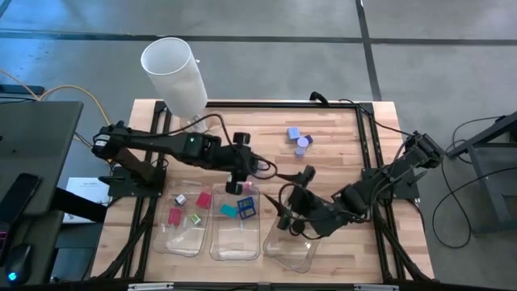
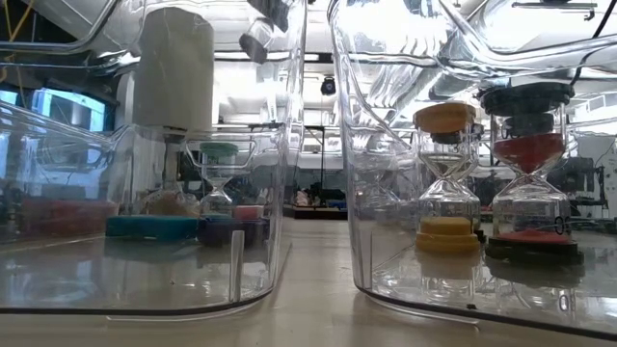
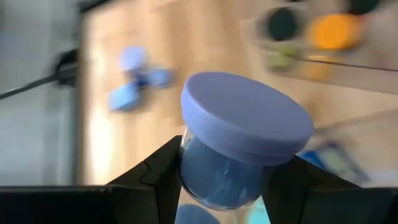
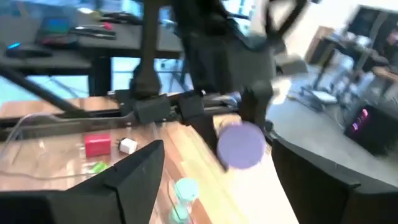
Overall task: Pick & Place Office items
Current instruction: Put the left purple hourglass into the right bin
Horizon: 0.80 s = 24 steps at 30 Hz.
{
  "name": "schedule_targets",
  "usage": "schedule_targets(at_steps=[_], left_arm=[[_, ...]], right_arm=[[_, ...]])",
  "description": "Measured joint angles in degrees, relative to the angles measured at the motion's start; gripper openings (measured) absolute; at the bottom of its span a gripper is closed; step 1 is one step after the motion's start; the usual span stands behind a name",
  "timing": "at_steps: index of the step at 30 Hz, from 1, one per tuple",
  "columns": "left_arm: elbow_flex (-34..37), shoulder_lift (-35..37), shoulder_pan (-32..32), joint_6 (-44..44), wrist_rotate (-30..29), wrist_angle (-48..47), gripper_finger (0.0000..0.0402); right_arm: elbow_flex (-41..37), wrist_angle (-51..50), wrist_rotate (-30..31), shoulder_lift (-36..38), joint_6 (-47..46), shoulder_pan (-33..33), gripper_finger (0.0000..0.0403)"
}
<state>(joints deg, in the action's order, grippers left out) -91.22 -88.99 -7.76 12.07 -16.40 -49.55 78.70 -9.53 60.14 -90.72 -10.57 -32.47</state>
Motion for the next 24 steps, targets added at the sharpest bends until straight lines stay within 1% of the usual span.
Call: schedule_targets(at_steps=[4, 6, 7, 9, 12, 15, 18, 21, 24], left_arm=[[0.0, 0.0, -2.6, -3.3, -13.9, 1.1, 0.0167], [0.0, 0.0, -4.1, -3.4, -19.5, 1.8, 0.0167], [0.0, 0.0, -4.8, -3.5, -21.5, 2.4, 0.0167], [0.0, 0.0, -6.0, -3.5, -23.9, 3.6, 0.0167], [0.0, 0.0, -7.6, -3.6, -26.9, 5.3, 0.0167], [0.0, 0.0, -8.9, -3.8, -29.7, 5.1, 0.0167], [0.0, 0.0, -9.5, -5.1, -31.2, 4.8, 0.0167], [0.0, 0.0, -9.8, -5.7, -34.4, 4.8, 0.0167], [0.0, 0.0, -10.0, -6.1, -36.4, 4.8, 0.0167]], right_arm=[[0.0, -2.5, 6.4, 0.0, -6.2, 0.6, 0.0278], [0.0, -2.4, 8.0, 0.0, -7.4, 1.7, 0.0272], [0.0, -2.0, 7.9, 0.0, -7.6, 2.3, 0.0269], [0.0, -1.1, 6.3, 0.0, -7.6, 3.8, 0.0267], [0.0, -0.1, 1.4, 0.0, -7.7, 6.3, 0.0267], [0.0, 1.4, -2.8, 0.0, -7.1, 8.6, 0.027], [0.0, 3.4, -4.7, 0.0, -6.1, 10.0, 0.0271], [0.0, 5.2, -7.1, 0.0, -5.9, 10.5, 0.0271], [0.0, 6.1, -8.0, 0.0, -5.9, 10.9, 0.0271]])
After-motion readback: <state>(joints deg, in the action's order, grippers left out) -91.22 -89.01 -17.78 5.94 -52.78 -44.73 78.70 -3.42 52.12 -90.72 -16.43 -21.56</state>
